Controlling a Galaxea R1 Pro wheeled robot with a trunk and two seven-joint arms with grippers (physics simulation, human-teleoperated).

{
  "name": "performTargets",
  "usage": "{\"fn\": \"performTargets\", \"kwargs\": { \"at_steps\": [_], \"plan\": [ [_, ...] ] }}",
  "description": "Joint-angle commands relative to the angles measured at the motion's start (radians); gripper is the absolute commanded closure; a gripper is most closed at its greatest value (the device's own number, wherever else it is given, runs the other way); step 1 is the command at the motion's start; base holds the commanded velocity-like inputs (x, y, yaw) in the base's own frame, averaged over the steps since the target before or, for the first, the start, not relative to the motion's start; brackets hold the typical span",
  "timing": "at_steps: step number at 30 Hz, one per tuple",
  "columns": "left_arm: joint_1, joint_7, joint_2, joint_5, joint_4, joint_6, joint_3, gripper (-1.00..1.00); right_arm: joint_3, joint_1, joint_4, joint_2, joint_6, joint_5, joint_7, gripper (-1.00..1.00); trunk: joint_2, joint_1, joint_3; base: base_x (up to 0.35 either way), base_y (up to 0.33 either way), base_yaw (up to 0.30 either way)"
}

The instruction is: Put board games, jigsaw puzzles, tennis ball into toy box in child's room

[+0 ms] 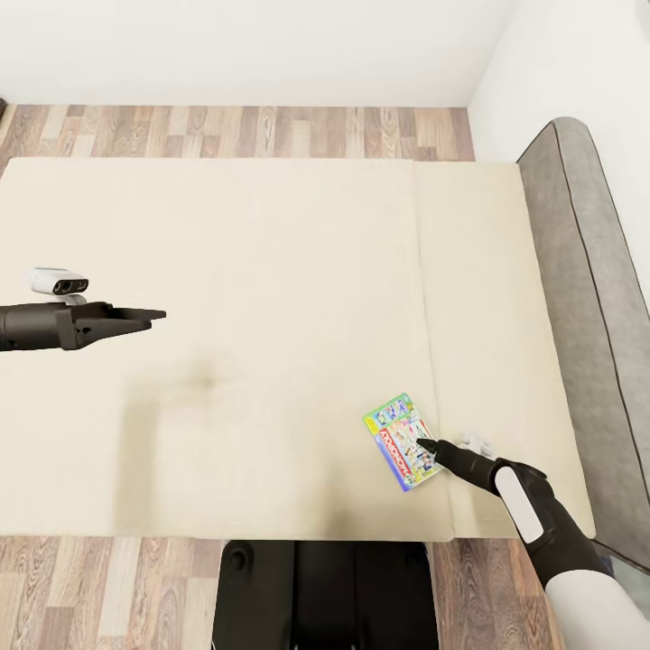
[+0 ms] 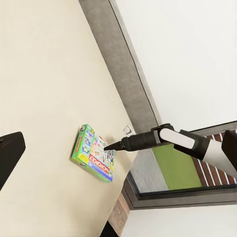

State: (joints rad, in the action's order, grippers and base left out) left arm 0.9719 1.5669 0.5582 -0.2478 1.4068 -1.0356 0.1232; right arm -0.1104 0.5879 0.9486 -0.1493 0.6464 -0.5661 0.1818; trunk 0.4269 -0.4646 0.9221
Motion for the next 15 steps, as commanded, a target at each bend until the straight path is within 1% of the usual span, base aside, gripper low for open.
{"fn": "performTargets", "kwargs": {
  "at_steps": [1,11,15],
  "plan": [
    [0.001,0.004,0.000,0.000,0.000,-0.011,-0.001,-1.00,-0.002,0.000,-0.001,0.000,0.008,0.003,0.002,-1.00,0.001,-0.001,0.001,0.000,0.000,0.000],
    [0.001,0.004,0.000,0.001,0.000,-0.011,-0.001,-1.00,-0.001,0.000,-0.001,0.000,0.009,0.003,0.002,-1.00,0.001,-0.001,0.001,-0.020,0.013,0.000],
    [0.001,0.004,0.000,0.002,0.000,-0.011,-0.001,-1.00,0.029,0.000,0.000,0.000,0.008,0.003,0.002,-1.00,0.001,-0.001,0.001,-0.005,0.004,0.000]
  ]
}}
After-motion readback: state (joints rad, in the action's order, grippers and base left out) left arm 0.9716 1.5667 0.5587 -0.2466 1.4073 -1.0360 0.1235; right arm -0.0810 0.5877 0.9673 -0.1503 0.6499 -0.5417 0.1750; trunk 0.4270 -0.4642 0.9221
